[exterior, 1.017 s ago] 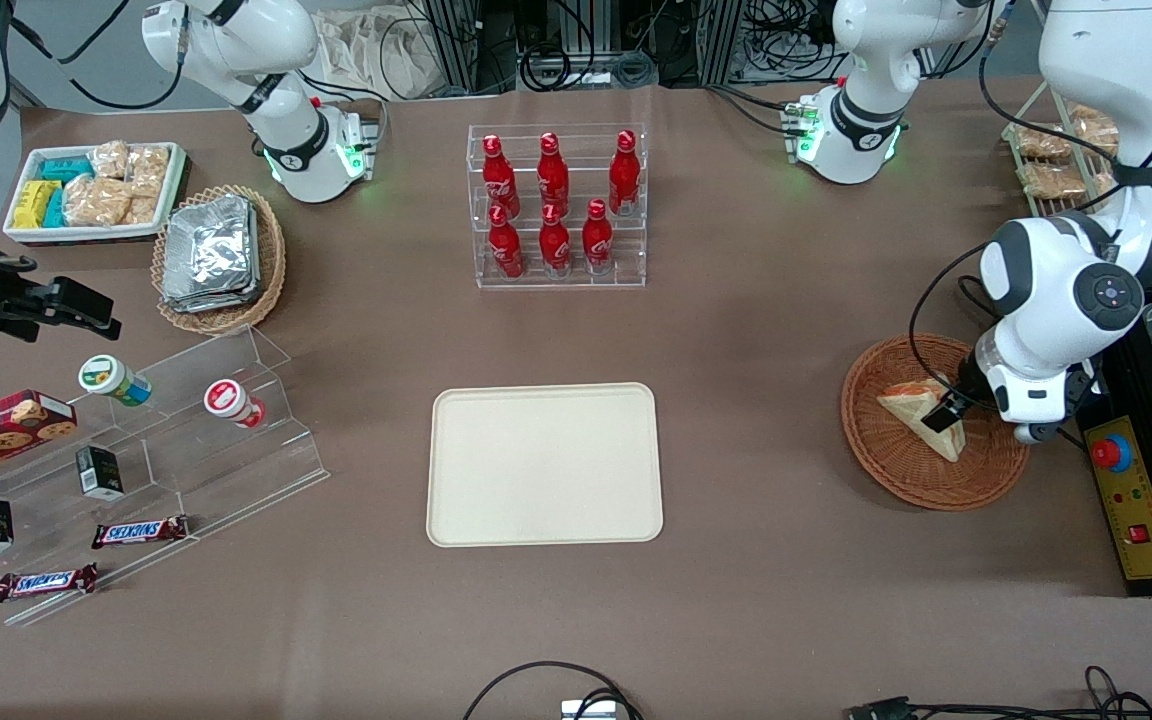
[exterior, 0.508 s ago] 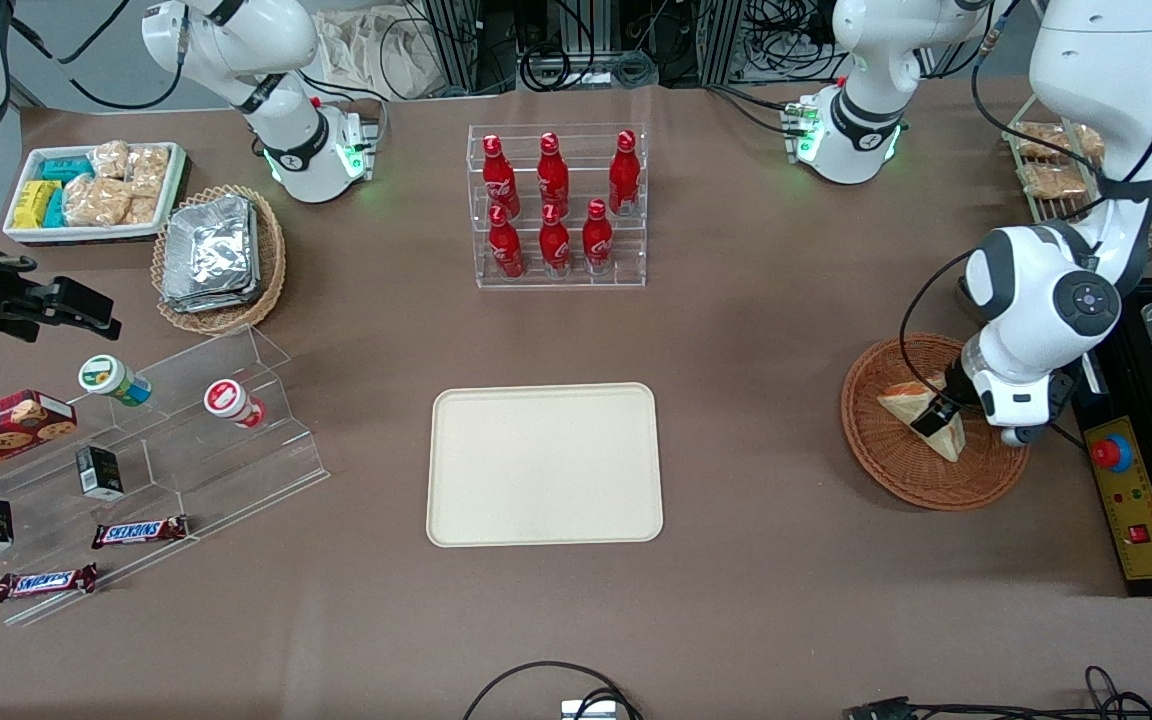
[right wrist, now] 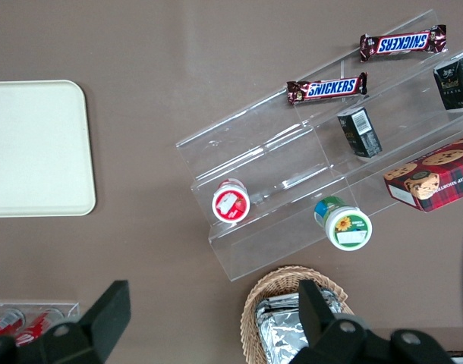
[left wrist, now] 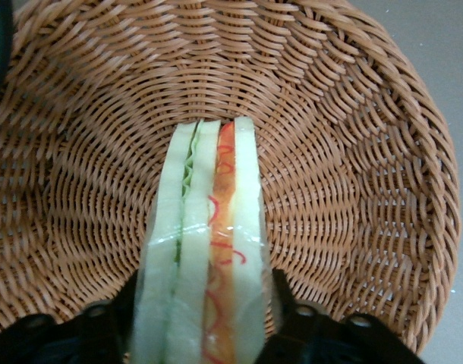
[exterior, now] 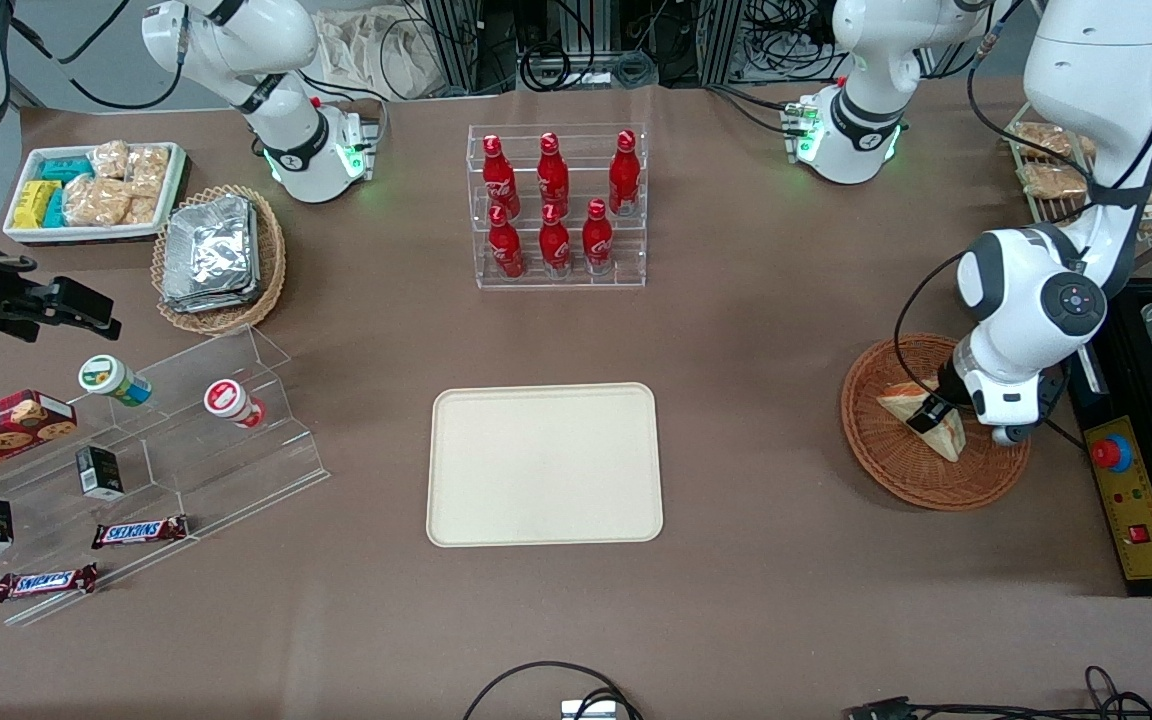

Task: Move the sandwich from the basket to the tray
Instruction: 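Lower the open left gripper around the wrapped sandwich, then close the left gripper on the sandwich and lift it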

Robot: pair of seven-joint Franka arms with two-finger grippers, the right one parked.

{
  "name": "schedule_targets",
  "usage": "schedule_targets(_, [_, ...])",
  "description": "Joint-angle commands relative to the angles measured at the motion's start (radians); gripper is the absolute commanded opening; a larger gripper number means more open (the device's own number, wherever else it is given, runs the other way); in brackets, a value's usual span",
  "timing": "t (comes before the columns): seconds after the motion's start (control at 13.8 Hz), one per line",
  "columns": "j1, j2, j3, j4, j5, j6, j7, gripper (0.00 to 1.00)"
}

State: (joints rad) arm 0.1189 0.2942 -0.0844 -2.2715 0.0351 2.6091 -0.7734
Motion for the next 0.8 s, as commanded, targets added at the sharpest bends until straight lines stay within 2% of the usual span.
schedule_targets(0.0, [-0.007, -0.004, 0.002, -0.049, 0.009, 0.074, 0.002, 0.33])
schedule_targets(0.22, [-0.007, -0.026, 0.0, -0.048, 0.011, 0.054, 0.049, 0.21])
schedule_targets(0.44, [-0.007, -0.096, -0.002, -0.042, 0.011, -0.029, 0.136, 0.21])
schedule_targets(0.73, [-0.008, -0.168, -0.008, -0.031, 0.009, -0.087, 0.381, 0.21])
